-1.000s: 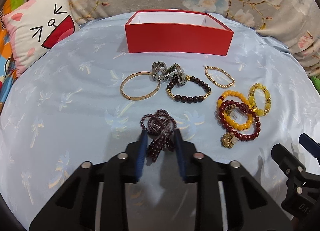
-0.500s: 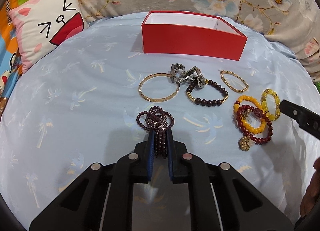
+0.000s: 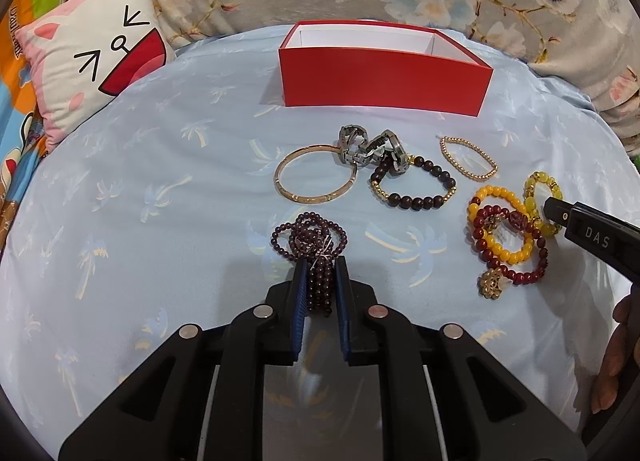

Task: Organize jewelry
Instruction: 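Close the right tool on the yellow bead bracelet with gold spacers, then carry both held bracelets over the red box with both tools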

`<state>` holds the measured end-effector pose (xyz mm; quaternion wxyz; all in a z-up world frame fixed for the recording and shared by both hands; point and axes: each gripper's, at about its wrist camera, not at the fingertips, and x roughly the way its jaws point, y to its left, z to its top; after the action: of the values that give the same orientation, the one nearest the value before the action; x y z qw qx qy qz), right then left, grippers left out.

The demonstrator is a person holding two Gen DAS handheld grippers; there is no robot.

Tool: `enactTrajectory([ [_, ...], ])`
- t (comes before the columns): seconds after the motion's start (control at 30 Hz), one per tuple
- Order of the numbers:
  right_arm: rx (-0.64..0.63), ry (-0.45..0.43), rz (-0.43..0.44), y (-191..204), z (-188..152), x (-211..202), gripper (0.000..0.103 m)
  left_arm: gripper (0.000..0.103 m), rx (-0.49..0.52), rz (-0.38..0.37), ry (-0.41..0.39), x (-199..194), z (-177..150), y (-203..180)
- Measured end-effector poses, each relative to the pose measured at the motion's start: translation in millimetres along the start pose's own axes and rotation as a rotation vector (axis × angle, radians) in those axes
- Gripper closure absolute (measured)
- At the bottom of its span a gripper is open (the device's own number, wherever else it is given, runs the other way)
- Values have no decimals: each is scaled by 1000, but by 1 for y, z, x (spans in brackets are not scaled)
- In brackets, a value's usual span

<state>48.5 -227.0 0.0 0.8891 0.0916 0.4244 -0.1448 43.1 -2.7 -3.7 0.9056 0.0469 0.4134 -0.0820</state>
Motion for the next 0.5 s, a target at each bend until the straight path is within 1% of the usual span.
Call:
enactTrajectory([
  [0.03, -3, -7, 6, 0, -1, 0, 71, 90, 1, 1, 0, 0, 0, 0],
  [0.07, -5, -10, 5, 1, -2, -1, 74, 90, 1, 1, 0, 0, 0, -1],
  [0.1, -7, -8, 8, 1, -2, -1, 79, 90, 1, 1, 0, 0, 0, 0],
  [0.13, -10, -10, 12, 1, -2, -1, 86, 90, 0, 1, 0, 0, 0, 0],
  [0.2, -11, -7, 21, 1, -3, -2, 94, 90, 0, 0, 0, 0, 0, 0],
  [0.37, 24, 17, 66, -6, -1, -3, 94, 90, -6, -7, -1, -1, 0, 0],
  [0.5, 37, -2, 88, -11, 0, -15, 94, 90, -4, -8, 1, -2, -1, 0],
])
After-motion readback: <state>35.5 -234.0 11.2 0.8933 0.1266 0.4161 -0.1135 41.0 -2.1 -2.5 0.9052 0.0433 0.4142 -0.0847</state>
